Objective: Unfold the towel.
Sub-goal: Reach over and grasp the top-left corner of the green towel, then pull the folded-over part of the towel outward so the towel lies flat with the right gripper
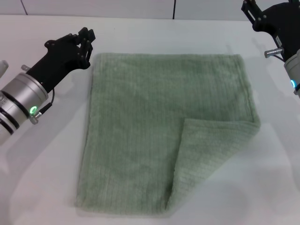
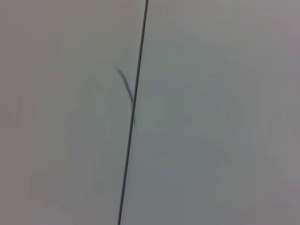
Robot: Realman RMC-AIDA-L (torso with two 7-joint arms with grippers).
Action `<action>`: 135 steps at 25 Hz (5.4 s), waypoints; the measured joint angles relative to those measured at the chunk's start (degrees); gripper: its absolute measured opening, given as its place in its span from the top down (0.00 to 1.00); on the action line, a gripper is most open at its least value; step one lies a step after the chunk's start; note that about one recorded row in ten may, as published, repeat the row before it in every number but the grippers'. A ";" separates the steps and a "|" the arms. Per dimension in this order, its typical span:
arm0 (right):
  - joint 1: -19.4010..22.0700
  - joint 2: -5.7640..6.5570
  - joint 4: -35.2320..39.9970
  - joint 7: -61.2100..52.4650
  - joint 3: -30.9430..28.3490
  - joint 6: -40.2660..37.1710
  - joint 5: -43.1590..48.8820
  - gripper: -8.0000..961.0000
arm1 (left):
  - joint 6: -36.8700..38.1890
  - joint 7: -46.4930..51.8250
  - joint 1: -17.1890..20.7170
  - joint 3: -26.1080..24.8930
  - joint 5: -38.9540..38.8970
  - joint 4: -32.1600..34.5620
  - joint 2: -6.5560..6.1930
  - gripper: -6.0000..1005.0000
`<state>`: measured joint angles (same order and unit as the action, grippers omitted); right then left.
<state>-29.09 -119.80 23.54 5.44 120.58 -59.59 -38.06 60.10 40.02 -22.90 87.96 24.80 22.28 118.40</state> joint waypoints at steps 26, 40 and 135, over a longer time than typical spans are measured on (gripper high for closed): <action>-0.46 0.10 0.45 0.00 0.00 0.54 0.01 0.17 | -33.63 8.21 -11.63 14.94 0.15 0.43 0.27 0.99; -1.10 0.18 0.64 0.00 0.33 0.54 0.01 0.17 | -40.37 7.91 -13.76 16.50 0.16 0.04 0.61 0.99; -29.05 0.71 28.16 21.79 -29.88 142.59 -1.34 0.17 | -40.65 7.48 -14.01 16.54 0.15 1.28 0.43 0.98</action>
<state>-58.13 -119.09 51.69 27.23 90.70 82.99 -39.40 19.45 47.51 -36.91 104.50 24.96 23.56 118.82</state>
